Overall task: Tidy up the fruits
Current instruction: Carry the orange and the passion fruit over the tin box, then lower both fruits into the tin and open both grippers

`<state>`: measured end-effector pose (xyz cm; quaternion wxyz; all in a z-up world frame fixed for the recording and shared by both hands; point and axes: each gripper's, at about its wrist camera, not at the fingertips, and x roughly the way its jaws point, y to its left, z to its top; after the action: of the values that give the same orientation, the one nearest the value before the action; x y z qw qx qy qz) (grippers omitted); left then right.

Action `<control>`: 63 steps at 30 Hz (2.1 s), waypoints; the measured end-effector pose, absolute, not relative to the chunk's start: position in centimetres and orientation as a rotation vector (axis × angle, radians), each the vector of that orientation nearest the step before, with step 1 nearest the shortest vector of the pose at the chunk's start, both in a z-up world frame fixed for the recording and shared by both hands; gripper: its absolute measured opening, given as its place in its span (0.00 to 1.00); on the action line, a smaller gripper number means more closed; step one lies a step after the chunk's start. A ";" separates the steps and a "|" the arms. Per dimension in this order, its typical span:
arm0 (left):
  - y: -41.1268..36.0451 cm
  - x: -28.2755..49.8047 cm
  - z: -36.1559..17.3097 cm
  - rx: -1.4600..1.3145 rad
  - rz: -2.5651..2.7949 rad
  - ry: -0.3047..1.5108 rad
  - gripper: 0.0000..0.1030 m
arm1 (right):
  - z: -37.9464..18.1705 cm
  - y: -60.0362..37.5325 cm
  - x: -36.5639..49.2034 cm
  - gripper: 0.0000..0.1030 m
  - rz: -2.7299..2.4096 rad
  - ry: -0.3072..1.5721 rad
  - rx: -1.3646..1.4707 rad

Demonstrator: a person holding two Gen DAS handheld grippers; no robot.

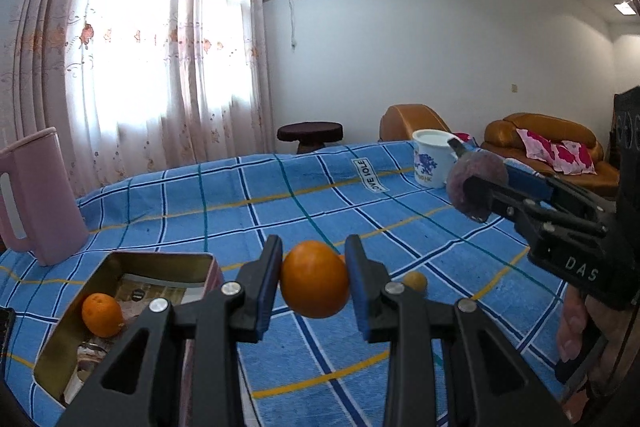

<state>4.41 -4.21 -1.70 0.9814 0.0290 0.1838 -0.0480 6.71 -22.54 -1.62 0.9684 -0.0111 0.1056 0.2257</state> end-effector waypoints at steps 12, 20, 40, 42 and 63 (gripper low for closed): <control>-1.8 3.5 -0.7 0.029 -0.054 0.355 0.33 | -0.5 -19.8 6.6 0.49 0.519 0.206 -0.042; 0.2 2.8 -0.3 0.009 -0.028 0.353 0.33 | 0.5 -17.0 6.2 0.49 0.588 0.201 -0.058; 9.9 0.5 -0.9 -0.083 0.138 0.389 0.33 | -0.1 -6.9 5.4 0.49 0.792 0.266 -0.127; 10.8 0.2 -1.0 -0.095 0.154 0.397 0.33 | -0.4 -5.9 5.4 0.49 0.816 0.284 -0.135; 14.8 -0.4 -4.3 -0.165 0.217 0.494 0.57 | -4.0 1.3 5.5 0.52 0.942 0.442 -0.266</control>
<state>-0.35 14.76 -4.32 0.9604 -0.0815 0.2437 0.1072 5.48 1.27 -3.97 0.8593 -0.1266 0.2104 0.4487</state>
